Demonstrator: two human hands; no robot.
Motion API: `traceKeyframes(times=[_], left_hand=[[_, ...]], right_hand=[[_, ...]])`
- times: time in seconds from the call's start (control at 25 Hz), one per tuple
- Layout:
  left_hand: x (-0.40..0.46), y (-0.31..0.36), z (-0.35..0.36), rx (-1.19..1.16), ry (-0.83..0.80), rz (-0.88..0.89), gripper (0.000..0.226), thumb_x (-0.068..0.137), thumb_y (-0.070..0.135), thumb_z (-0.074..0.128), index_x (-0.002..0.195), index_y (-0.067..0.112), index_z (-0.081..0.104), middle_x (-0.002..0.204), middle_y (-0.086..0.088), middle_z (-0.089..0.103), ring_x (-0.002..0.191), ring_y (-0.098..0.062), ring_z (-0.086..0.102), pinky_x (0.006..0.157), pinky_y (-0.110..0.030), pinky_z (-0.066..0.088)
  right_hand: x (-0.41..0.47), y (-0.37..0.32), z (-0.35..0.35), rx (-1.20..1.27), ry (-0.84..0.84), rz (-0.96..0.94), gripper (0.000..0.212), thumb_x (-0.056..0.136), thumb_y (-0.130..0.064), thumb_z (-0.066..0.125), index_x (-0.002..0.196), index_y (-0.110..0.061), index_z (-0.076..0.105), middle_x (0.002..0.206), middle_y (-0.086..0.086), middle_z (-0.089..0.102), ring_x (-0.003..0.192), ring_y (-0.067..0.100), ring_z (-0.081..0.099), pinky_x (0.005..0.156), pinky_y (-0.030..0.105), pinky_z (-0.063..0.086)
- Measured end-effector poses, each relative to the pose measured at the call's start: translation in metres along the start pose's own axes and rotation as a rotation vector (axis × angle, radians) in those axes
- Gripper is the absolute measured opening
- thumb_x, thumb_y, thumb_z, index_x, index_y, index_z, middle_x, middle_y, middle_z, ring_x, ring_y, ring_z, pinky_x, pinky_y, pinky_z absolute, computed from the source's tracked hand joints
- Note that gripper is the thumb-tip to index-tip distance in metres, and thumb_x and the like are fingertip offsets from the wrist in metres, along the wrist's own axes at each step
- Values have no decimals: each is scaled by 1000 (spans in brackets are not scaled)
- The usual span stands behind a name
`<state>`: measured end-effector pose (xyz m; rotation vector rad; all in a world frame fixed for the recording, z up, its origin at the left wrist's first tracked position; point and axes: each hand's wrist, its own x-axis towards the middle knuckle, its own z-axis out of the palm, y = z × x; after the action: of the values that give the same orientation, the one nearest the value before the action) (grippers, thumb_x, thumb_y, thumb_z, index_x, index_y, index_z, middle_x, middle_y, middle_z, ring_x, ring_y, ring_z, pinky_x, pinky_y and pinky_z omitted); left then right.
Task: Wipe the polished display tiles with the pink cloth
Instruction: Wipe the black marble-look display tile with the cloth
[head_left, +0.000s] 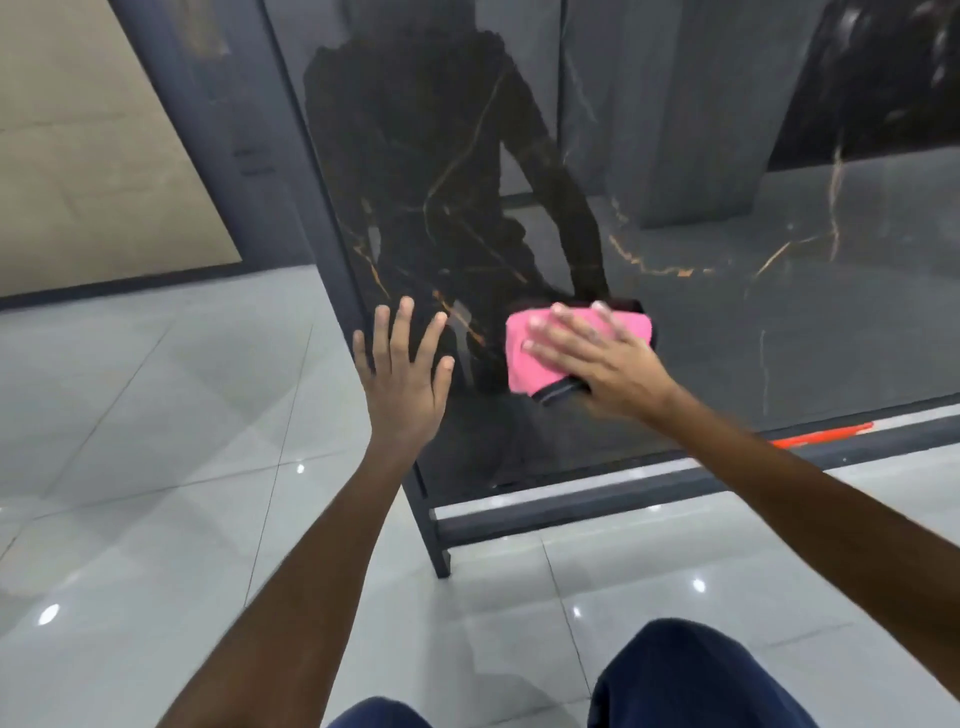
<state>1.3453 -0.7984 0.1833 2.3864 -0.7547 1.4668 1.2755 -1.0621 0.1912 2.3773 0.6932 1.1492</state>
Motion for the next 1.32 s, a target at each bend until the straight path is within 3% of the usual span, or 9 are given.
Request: traceKeyframes(times=[0.2,0.44,0.64,0.68,0.8,0.88,1.08,1.24,1.32], left_hand=[[156,21,-59,-137,210,-38,47,102,30,41,146,19,29,156,-15,25,145,-31,19,120,-43,4],[256,5,-88,35,232,-68,57,104,34,32,156,19,13,163,-9,11,150,-31,6,120,-47,0],[258,4,-84,71,216,-69,58,104,36,23,157,19,7,164,-7,4,150,-30,-1,120,-45,-7],[258,4,-84,71,218,-74,58,104,37,22,157,19,6,164,-7,4,150,-29,-1,120,-45,-7],[257,3,-81,77,233,-68,59,103,36,24,156,19,5,164,-7,3,150,-28,-4,120,-44,-8],[260,2,-81,90,238,-59,60,102,35,26,156,18,7,164,-7,3,150,-28,-2,120,-43,-9],[263,9,-88,75,272,-70,57,100,38,30,152,17,22,159,-10,22,146,-30,12,119,-43,2],[325,13,-121,19,309,-13,58,100,40,31,152,16,22,159,-10,23,146,-29,13,117,-43,9],[350,13,-129,35,287,-75,62,103,42,26,156,17,7,164,-8,5,150,-28,-1,120,-43,-2]], right_hand=[[99,134,-100,151,532,793,72,75,-5,58,144,0,36,149,25,34,141,41,23,118,41,17],[107,146,-114,-53,-7,-157,76,81,-10,57,149,-9,25,155,8,24,146,20,16,121,36,7],[142,237,-189,332,549,1034,80,74,4,55,149,-3,27,157,17,22,146,33,15,119,31,11],[157,217,-186,398,570,1061,81,74,3,55,149,-2,26,157,16,21,147,33,14,119,29,8],[167,162,-159,111,115,149,73,79,-10,48,149,-8,28,157,9,22,147,26,15,120,28,-1],[161,199,-181,-67,26,-77,72,79,-7,50,149,-12,31,155,7,28,145,21,20,119,27,5],[183,274,-240,367,517,1166,82,75,-2,51,152,-11,24,155,11,27,139,31,32,113,28,25],[212,205,-214,160,20,277,85,75,-14,46,153,-15,13,161,6,4,145,15,-7,120,36,-1],[204,230,-227,39,35,156,81,76,-19,45,153,-13,18,160,7,10,147,18,2,121,36,5]])
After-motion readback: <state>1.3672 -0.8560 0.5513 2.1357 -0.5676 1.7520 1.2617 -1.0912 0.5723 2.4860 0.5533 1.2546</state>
